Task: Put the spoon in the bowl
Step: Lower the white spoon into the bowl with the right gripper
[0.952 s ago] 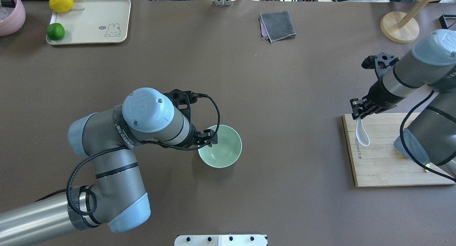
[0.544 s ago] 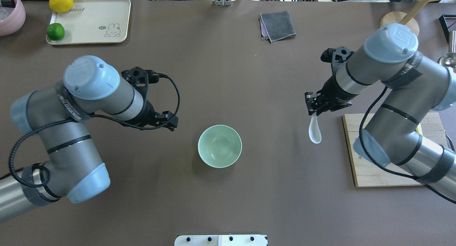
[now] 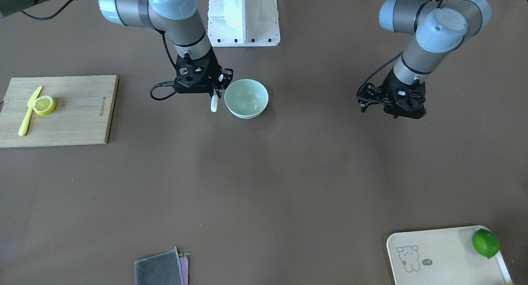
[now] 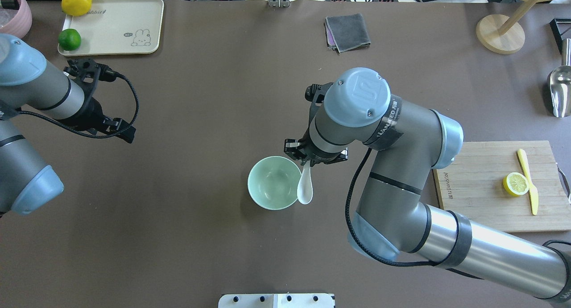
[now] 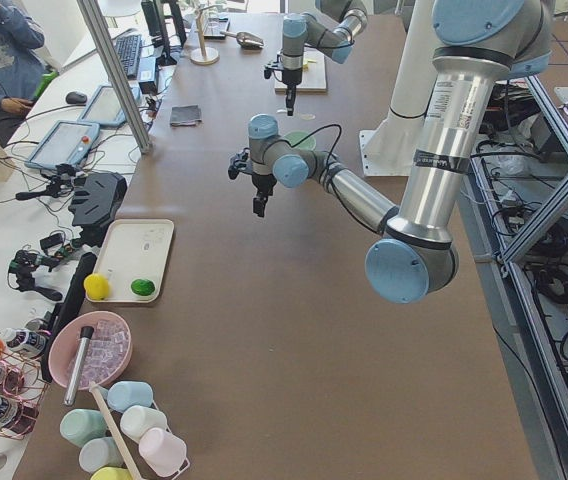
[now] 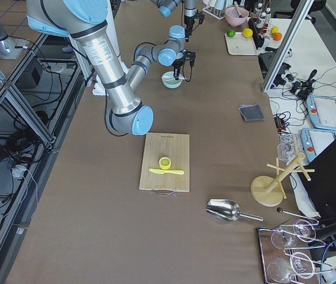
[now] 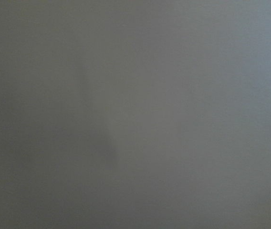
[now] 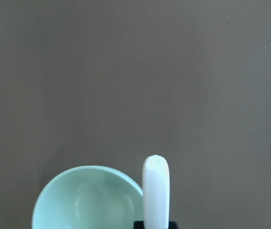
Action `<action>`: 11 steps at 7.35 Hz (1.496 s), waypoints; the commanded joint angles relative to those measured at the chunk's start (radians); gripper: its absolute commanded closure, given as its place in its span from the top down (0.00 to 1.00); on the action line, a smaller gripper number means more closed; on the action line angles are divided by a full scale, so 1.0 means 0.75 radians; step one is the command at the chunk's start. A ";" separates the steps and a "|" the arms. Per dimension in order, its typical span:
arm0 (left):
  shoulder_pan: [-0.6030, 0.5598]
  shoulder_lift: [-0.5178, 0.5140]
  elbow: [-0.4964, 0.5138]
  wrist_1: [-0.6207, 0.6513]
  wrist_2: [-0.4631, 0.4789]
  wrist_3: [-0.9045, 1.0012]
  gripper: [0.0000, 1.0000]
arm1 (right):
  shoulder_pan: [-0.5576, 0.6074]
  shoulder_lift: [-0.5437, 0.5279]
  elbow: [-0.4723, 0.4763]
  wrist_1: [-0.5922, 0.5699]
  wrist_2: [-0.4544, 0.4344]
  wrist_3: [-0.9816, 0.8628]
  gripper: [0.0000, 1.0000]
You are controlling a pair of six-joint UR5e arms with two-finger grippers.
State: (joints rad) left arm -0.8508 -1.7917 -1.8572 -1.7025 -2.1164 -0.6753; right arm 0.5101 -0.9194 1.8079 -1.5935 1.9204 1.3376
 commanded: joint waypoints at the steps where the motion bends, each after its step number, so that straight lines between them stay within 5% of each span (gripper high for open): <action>1: -0.029 0.014 0.018 0.000 -0.037 0.048 0.97 | -0.040 0.066 -0.080 0.002 -0.051 0.018 0.00; 4: -0.025 0.010 0.028 0.000 -0.037 0.043 0.97 | -0.042 0.105 -0.150 0.016 -0.092 0.016 0.00; 7: -0.025 0.012 0.032 0.000 -0.037 0.045 0.97 | -0.064 0.121 -0.273 0.210 -0.125 0.092 0.00; 8: -0.025 0.012 0.032 0.000 -0.037 0.045 0.97 | -0.069 0.125 -0.275 0.210 -0.125 0.092 0.26; 10: -0.025 0.012 0.036 0.000 -0.037 0.043 0.97 | -0.069 0.119 -0.271 0.210 -0.125 0.092 1.00; 11: -0.025 0.010 0.036 0.000 -0.037 0.045 0.97 | -0.044 0.097 -0.247 0.206 -0.112 0.076 1.00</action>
State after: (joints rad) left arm -0.8698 -1.7827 -1.8306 -1.7027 -2.1445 -0.6418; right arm 0.4637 -0.8333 1.6083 -1.4373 1.8292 1.4033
